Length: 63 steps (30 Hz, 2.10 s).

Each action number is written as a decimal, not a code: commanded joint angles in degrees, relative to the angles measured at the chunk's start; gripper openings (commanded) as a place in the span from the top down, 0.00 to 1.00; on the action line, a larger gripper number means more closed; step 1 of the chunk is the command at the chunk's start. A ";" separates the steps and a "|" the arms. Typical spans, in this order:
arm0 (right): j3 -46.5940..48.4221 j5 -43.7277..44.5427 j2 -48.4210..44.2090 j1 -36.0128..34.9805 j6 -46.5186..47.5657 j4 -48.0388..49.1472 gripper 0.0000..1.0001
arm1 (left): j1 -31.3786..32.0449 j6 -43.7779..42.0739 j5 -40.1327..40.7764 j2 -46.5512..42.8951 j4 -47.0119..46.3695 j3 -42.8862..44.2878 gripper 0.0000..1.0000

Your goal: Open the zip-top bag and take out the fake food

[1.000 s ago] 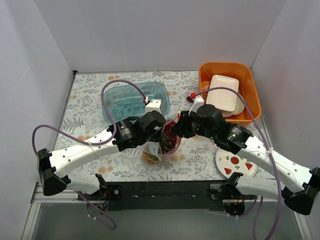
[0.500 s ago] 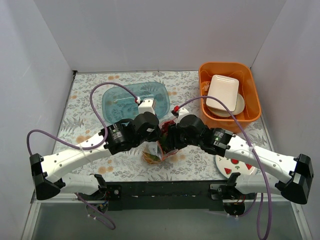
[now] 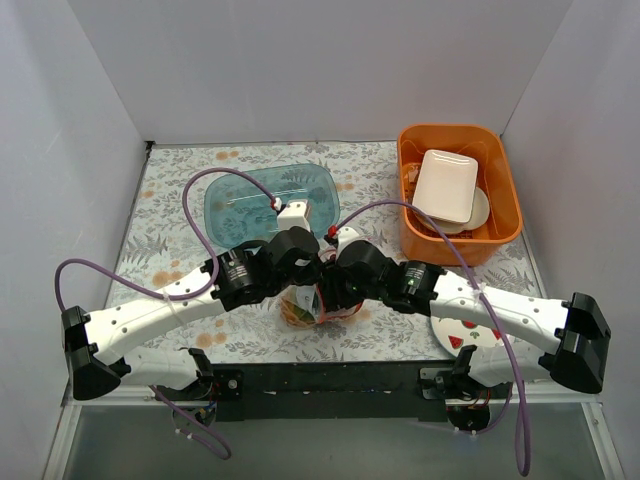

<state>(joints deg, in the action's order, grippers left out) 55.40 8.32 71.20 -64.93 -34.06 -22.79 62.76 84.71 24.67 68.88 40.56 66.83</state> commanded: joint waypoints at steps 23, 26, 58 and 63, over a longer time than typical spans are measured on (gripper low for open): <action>14.65 21.04 -6.24 -3.37 5.41 -9.30 0.99 | -2.91 1.69 4.25 -4.01 0.41 -0.47 1.00; 15.70 20.60 -5.64 -3.28 5.85 -10.34 0.99 | -2.91 0.72 1.45 -5.42 -0.65 -1.26 1.00; 16.15 14.52 -9.06 -0.55 5.94 -8.23 0.99 | -2.91 1.16 -1.64 -4.81 -3.90 -5.22 1.00; 17.73 16.73 -9.85 0.85 7.87 -10.00 0.99 | -2.91 0.99 -2.60 -4.72 -3.99 -4.60 1.00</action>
<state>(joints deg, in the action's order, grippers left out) 69.58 20.80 64.55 -65.17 -27.81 -35.92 59.86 85.97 20.34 64.51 32.80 60.95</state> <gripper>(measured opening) 0.044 0.015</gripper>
